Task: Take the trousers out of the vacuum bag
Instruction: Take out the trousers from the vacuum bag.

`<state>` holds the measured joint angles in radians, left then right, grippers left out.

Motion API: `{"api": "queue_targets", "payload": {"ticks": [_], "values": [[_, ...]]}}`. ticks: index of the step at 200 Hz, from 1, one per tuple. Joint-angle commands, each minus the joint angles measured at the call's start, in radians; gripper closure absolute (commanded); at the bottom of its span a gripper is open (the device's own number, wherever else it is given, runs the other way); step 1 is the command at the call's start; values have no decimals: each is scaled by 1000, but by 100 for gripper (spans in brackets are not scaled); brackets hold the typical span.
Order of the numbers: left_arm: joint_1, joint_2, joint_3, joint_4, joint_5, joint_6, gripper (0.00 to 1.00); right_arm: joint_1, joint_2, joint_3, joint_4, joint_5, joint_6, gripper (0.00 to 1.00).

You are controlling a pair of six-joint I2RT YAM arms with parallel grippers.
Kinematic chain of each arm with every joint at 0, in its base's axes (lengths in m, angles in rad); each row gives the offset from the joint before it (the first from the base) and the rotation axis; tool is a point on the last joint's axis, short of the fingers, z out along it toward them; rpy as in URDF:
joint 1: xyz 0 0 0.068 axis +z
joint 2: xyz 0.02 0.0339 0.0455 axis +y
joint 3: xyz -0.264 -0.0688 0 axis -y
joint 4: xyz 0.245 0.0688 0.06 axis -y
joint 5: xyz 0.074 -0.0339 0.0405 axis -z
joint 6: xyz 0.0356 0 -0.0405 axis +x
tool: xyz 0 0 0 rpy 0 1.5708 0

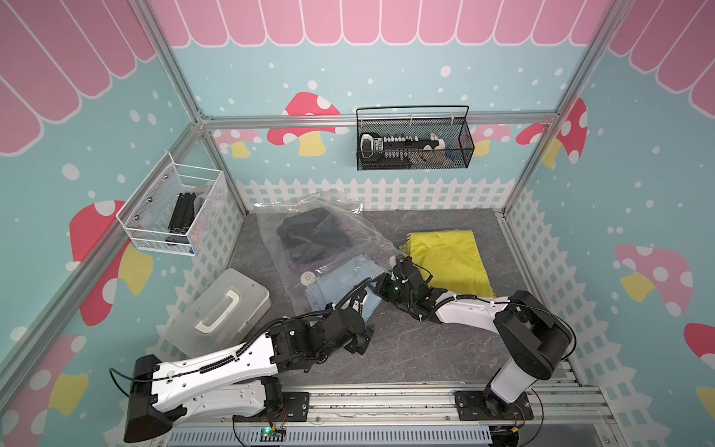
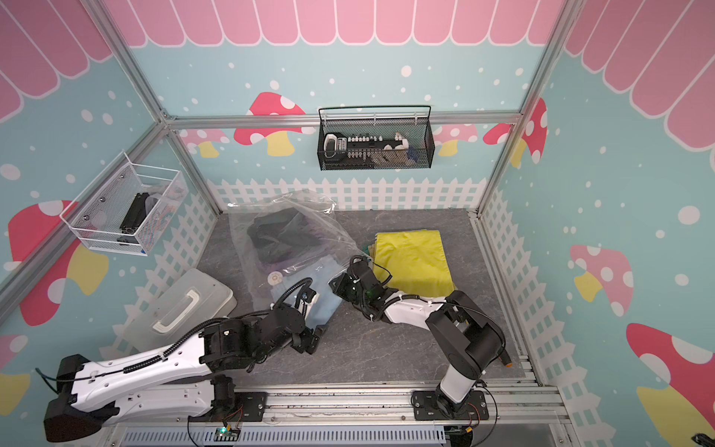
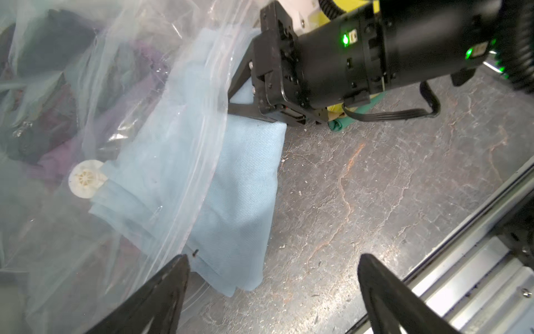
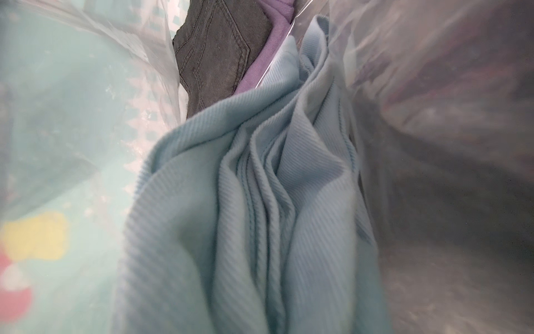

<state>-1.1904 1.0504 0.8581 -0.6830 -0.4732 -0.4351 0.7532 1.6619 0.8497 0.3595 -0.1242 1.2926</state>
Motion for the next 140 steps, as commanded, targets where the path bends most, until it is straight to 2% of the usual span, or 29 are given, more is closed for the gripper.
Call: {"api": "queue_targets", "payload": {"ticks": [1,39,92,140], "values": [[-26,47,-29,16,-140,-43,9,-3,-46,-16,9,3,43,100],[-31,134,-71,38,-188,-79,8,-5,-67,-25,9,-18,56,100],[-24,283,-104,114,-160,-93,1,-13,-108,-37,10,-26,63,100],[24,429,-97,135,-136,-118,2,-17,-129,-46,9,-29,65,100]]}}
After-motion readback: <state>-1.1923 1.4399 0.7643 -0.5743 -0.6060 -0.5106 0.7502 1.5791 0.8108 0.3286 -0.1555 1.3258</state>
